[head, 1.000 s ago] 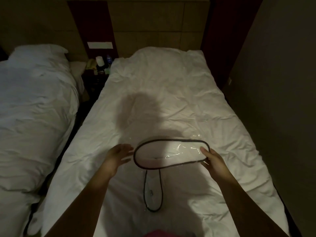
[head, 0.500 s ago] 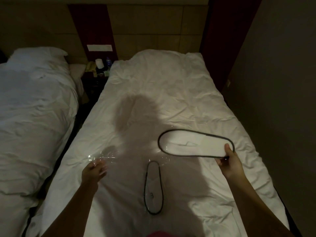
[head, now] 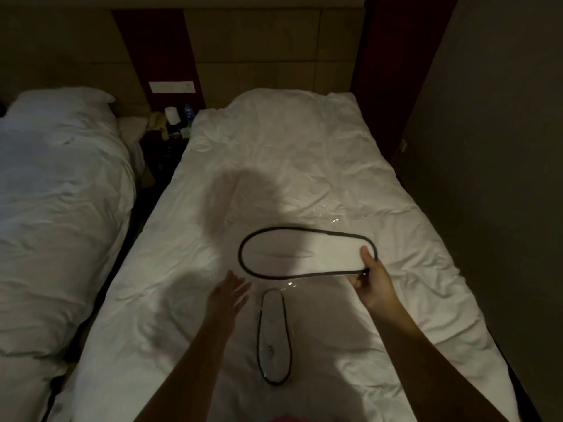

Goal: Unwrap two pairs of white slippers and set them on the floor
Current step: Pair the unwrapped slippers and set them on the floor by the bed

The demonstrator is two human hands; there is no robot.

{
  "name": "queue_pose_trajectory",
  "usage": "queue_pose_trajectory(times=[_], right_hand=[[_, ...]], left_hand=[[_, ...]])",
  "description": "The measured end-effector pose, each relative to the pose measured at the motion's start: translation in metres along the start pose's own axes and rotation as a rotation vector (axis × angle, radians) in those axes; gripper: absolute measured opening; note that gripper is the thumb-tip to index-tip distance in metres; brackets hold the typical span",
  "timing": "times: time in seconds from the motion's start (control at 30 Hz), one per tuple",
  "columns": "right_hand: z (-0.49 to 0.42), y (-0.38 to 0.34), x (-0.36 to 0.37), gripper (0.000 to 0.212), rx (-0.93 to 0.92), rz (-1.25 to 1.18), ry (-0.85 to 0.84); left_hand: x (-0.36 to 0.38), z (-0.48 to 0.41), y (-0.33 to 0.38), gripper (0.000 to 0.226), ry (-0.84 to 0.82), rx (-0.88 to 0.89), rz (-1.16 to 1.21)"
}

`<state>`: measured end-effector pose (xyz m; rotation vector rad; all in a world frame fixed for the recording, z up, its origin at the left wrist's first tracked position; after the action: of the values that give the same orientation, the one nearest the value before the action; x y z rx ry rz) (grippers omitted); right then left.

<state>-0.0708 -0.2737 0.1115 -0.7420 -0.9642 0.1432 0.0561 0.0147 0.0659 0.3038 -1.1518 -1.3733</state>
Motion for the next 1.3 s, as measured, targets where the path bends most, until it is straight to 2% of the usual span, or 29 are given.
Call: queue_pose_trajectory(times=[0.1, 0.17, 0.23, 0.33, 0.4, 0.53, 0.63, 0.7, 0.77, 0.87, 1.0, 1.13, 1.17, 1.23, 1.3], right_hand=[[0.001, 0.013, 0.001, 0.043, 0.045, 0.015, -0.010], [0.000, 0.015, -0.002, 0.041, 0.063, 0.030, -0.009], [-0.002, 0.012, -0.006, 0.039, 0.048, 0.044, -0.007], [-0.002, 0.007, -0.016, 0.033, 0.034, 0.077, 0.028], [-0.001, 0.006, -0.023, 0.030, 0.049, 0.112, 0.045], [0.004, 0.003, -0.035, 0.025, 0.073, 0.255, 0.050], [0.005, 0.006, -0.042, 0.032, 0.114, 0.387, 0.017], [0.007, 0.015, -0.051, 0.036, 0.145, 0.385, 0.048], [0.011, 0.030, -0.068, 0.048, 0.177, 0.304, 0.163], [0.019, 0.058, -0.091, 0.077, 0.245, 0.193, 0.284], [0.023, 0.095, -0.114, 0.086, 0.350, 0.001, 0.305], [0.010, 0.127, -0.129, 0.079, 0.440, 0.094, 0.191], [0.005, 0.132, -0.132, 0.073, 0.433, 0.149, 0.148], [-0.009, 0.139, -0.142, 0.046, 0.404, 0.259, 0.093], [-0.017, 0.147, -0.158, 0.034, 0.427, 0.347, 0.110]], left_hand=[[0.034, -0.001, -0.006, 0.045, -0.163, -0.047, 0.038], [0.041, 0.000, -0.009, 0.061, -0.216, -0.085, 0.098], [0.047, 0.001, -0.009, 0.063, -0.274, -0.118, 0.052], [0.044, -0.001, -0.008, 0.052, -0.265, -0.134, -0.131], [0.037, -0.004, -0.005, 0.053, -0.257, -0.094, -0.214], [0.026, -0.008, -0.003, 0.050, -0.234, -0.042, -0.242], [0.019, -0.012, -0.006, 0.033, -0.182, -0.036, -0.173], [0.017, -0.014, -0.012, 0.025, -0.152, -0.039, -0.130], [0.019, -0.013, -0.021, 0.020, -0.136, -0.044, -0.125], [0.022, -0.011, -0.039, 0.014, -0.109, -0.060, -0.123], [0.013, -0.013, -0.074, 0.011, -0.009, -0.102, -0.053], [-0.002, -0.022, -0.147, 0.028, 0.146, -0.210, 0.118], [-0.005, -0.022, -0.170, 0.031, 0.187, -0.256, 0.154], [-0.006, -0.020, -0.215, 0.031, 0.221, -0.346, 0.210], [-0.006, -0.014, -0.251, 0.027, 0.223, -0.402, 0.249]])
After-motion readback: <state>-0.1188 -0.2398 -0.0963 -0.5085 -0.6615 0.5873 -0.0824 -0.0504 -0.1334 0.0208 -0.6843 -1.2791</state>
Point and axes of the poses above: each hand's wrist, its own z-axis away from the middle knuckle, its own x-axis out of the palm, y = z × x, the point moved 8 cm from there along -z, towards the middle knuckle, and after that the axes turned 11 degrees about -y, right-handed, at the moved point
